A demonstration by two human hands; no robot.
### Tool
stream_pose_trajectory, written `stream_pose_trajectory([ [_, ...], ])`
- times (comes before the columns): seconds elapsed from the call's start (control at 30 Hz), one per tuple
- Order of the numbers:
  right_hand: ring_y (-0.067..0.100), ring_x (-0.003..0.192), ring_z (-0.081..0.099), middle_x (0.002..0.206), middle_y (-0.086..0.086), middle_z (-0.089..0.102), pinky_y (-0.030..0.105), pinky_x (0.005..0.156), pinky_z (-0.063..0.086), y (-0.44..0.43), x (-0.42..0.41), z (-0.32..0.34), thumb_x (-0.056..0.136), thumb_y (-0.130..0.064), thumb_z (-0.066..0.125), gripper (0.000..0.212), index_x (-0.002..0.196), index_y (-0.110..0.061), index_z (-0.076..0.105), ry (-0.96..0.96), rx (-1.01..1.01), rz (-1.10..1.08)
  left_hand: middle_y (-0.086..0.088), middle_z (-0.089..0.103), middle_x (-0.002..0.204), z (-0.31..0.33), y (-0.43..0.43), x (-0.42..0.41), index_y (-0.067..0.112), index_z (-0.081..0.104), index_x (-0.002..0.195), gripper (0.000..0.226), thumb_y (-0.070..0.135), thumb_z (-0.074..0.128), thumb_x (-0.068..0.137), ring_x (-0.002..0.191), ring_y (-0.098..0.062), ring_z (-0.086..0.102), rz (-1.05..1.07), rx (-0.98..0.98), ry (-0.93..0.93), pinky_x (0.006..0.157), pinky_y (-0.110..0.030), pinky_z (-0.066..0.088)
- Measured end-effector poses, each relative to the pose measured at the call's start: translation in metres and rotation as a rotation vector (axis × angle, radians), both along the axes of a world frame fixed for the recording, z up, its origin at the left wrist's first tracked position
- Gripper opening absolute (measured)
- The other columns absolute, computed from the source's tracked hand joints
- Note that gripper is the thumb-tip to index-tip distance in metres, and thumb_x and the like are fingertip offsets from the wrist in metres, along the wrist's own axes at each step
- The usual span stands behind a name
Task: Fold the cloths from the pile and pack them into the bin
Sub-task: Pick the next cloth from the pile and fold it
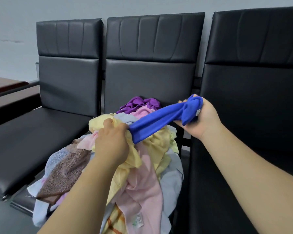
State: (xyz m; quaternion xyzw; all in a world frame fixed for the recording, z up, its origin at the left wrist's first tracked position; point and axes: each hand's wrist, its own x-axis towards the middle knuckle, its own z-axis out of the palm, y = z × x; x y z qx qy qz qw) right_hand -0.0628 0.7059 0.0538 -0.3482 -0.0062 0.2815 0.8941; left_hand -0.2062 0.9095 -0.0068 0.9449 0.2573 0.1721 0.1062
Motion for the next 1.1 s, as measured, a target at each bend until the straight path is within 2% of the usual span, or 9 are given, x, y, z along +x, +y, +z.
stream_pose_trajectory([
  [0.1,0.014,0.052,0.051,0.063,0.0,0.049,0.019,0.057,0.047,0.0,-0.011,-0.011,0.095,-0.019,0.068,0.029,0.069,-0.019,0.055,-0.279,-0.429,0.01,-0.005,0.02,0.158,0.0,-0.003,-0.001,0.043,0.052,0.135,0.06,0.013,0.051,0.083,0.125,-0.038,0.037,0.006,0.031,0.026,0.103,-0.047,0.04],
  [0.17,0.011,0.07,0.062,0.082,-0.002,0.066,0.022,0.061,0.051,0.004,-0.026,-0.026,0.084,-0.027,0.082,0.017,0.089,-0.018,0.069,-0.741,-0.956,0.21,0.003,0.019,0.163,-0.002,-0.006,-0.001,0.043,0.058,0.127,0.054,0.016,0.046,0.082,0.127,-0.038,0.038,-0.114,-0.013,0.041,0.101,-0.047,0.041],
  [0.23,0.012,0.1,0.068,0.113,-0.01,0.071,0.03,0.086,0.057,0.008,-0.032,-0.039,0.069,-0.049,0.086,0.053,0.115,-0.026,0.071,-1.035,-1.428,0.492,0.012,0.033,0.156,-0.007,-0.006,0.001,0.044,0.062,0.114,0.047,0.031,0.033,0.08,0.127,-0.036,0.041,-0.206,-0.087,0.1,0.101,-0.049,0.041],
  [0.33,0.017,0.074,0.061,0.074,-0.004,0.068,0.031,0.068,0.049,0.008,-0.039,-0.035,0.075,-0.046,0.081,0.028,0.084,-0.021,0.071,-1.119,-1.652,0.691,0.02,0.044,0.116,-0.014,-0.008,0.003,0.039,0.056,0.091,0.042,0.057,0.021,0.076,0.114,-0.031,0.046,-0.2,-0.167,0.156,0.094,-0.05,0.04],
  [0.4,0.015,0.064,0.053,0.064,-0.004,0.059,0.03,0.062,0.043,0.0,-0.039,-0.026,0.081,-0.037,0.079,0.024,0.075,-0.019,0.066,-1.029,-1.598,0.638,0.02,0.039,0.11,-0.016,-0.01,0.002,0.036,0.054,0.093,0.056,0.077,0.022,0.072,0.108,-0.028,0.042,-0.174,-0.159,0.165,0.095,-0.048,0.04],
  [0.63,0.02,0.071,0.071,0.085,0.012,0.072,0.027,0.065,0.058,-0.052,-0.022,-0.005,0.101,-0.018,0.059,0.02,0.107,-0.001,0.067,-0.188,-0.378,0.16,0.01,0.037,0.137,-0.021,-0.013,0.001,0.036,0.052,0.106,0.08,0.095,0.01,0.074,0.136,-0.045,0.031,-0.053,-0.145,0.171,0.11,-0.064,0.022],
  [0.87,0.016,0.062,0.064,0.076,0.006,0.064,0.027,0.062,0.052,-0.095,-0.051,-0.014,0.099,-0.021,0.066,0.017,0.083,-0.016,0.06,-0.338,-0.669,0.118,-0.001,0.001,0.169,0.005,-0.079,0.01,0.039,0.035,0.151,0.084,0.087,0.017,0.084,0.149,-0.052,-0.013,-0.008,-0.1,0.134,0.116,-0.067,-0.009],
  [0.97,0.02,0.068,0.065,0.08,0.009,0.067,0.029,0.064,0.054,-0.122,-0.069,-0.016,0.099,-0.022,0.067,0.016,0.084,-0.016,0.063,-0.338,-0.679,0.07,-0.003,0.037,0.157,0.01,-0.124,0.011,0.037,0.046,0.142,0.074,0.082,0.036,0.084,0.147,-0.032,0.027,-0.293,-0.174,-0.071,0.121,-0.052,0.02],
  [1.1,0.03,0.08,0.072,0.095,0.02,0.074,0.04,0.077,0.06,-0.169,-0.095,-0.017,0.098,-0.022,0.067,0.014,0.098,-0.008,0.071,-0.26,-0.637,0.004,0.001,0.074,0.099,0.005,-0.193,0.005,0.027,0.067,0.106,0.049,0.062,0.071,0.071,0.093,-0.013,0.069,-0.69,-0.89,-0.107,0.093,-0.051,0.054],
])
